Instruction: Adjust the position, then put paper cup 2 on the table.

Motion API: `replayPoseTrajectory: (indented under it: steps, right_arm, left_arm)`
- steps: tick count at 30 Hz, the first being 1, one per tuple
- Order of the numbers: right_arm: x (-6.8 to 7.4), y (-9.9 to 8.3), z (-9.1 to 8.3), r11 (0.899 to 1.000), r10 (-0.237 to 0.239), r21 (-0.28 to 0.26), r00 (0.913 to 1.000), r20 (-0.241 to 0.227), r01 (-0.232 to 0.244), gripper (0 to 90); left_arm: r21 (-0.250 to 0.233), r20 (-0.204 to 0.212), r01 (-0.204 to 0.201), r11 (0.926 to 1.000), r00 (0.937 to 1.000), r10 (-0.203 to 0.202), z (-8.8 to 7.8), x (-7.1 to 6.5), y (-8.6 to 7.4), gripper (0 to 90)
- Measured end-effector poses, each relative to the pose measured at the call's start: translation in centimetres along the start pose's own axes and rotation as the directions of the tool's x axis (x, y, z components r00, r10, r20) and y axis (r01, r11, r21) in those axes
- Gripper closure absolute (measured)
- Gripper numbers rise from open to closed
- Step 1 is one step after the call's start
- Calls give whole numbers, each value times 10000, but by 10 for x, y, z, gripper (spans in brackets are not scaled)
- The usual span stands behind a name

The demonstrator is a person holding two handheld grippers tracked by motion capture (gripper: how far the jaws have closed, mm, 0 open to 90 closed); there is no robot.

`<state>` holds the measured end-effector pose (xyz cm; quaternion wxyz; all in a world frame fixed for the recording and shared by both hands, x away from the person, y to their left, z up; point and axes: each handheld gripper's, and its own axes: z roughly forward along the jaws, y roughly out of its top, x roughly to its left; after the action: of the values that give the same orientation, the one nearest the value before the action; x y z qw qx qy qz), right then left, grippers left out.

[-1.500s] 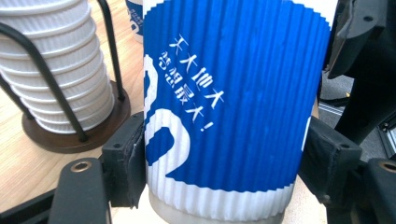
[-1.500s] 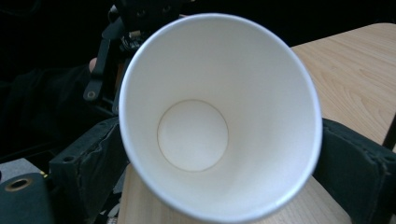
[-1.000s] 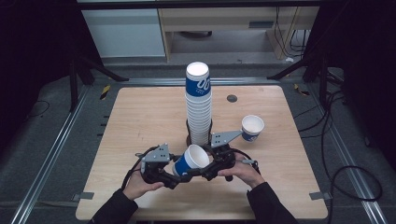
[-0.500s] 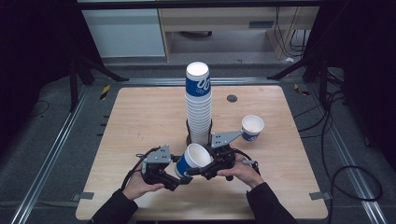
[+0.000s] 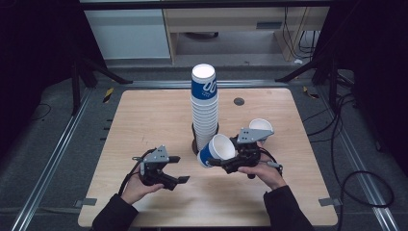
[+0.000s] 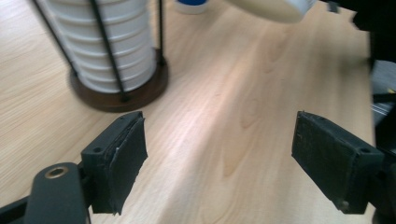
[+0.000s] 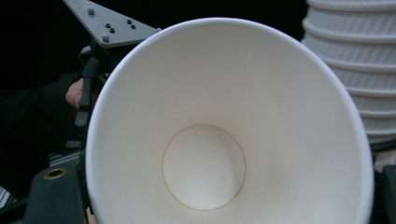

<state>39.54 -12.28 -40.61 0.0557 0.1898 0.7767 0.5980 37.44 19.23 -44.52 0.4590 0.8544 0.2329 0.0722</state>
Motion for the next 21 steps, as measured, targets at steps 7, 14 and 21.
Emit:
replayPoseTrajectory:
  steps: [7, 14, 21]
  right_arm:
    - [-6, -2, -10, 9990, -4, 438, 9938, 1110, -45, 192]
    - [-13, -3, -23, 9970, 154, 710, 9778, 2092, -309, 192]
    - [-20, -9, -37, 9914, 398, 1089, 9587, 2816, -731, 192]
  left_arm:
    - [-344, -605, 740, 9967, 9953, -760, -8, 11, -4, 172]
    - [-662, -1167, 1313, 9891, 9835, -1384, -19, 21, -9, 174]
    - [-746, -1608, 1721, 9822, 9700, -1822, -24, 31, -13, 173]
